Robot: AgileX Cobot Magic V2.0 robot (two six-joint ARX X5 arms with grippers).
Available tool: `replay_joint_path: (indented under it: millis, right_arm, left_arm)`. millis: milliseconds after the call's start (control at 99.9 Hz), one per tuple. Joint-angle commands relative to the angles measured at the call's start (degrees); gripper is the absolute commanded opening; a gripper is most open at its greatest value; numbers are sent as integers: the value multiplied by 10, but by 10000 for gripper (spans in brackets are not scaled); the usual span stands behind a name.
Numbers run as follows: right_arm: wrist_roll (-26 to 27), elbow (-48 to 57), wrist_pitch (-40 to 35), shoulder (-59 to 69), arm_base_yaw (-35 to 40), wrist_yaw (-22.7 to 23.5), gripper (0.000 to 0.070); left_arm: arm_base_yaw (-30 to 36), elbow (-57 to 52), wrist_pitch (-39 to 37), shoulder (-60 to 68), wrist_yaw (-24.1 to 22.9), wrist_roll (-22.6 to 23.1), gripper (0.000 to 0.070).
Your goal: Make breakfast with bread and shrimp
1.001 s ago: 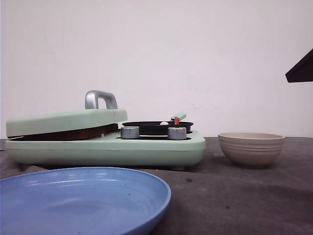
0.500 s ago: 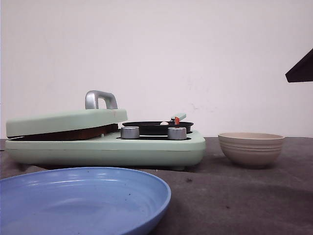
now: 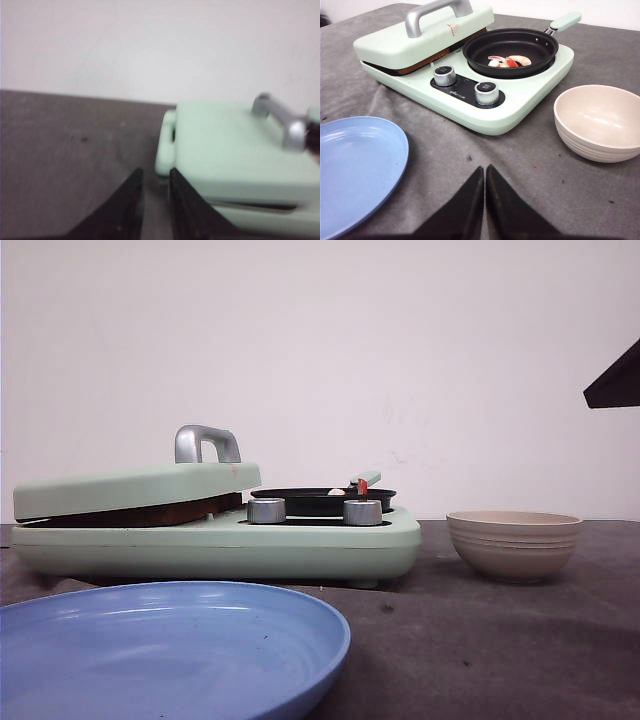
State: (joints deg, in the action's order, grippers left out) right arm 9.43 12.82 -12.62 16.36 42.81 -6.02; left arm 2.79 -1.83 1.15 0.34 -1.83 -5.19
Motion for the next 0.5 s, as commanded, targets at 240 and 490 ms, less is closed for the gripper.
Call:
replay_joint_path:
  millis: [240, 490]
  right_arm:
    - [7, 2, 6, 0, 6, 0, 0]
    - [6, 2, 6, 0, 6, -1, 0]
  left_arm:
    - [-37, 10, 99, -2, 8, 16, 0]
    - [-33, 10, 96, -1, 33, 17, 0]
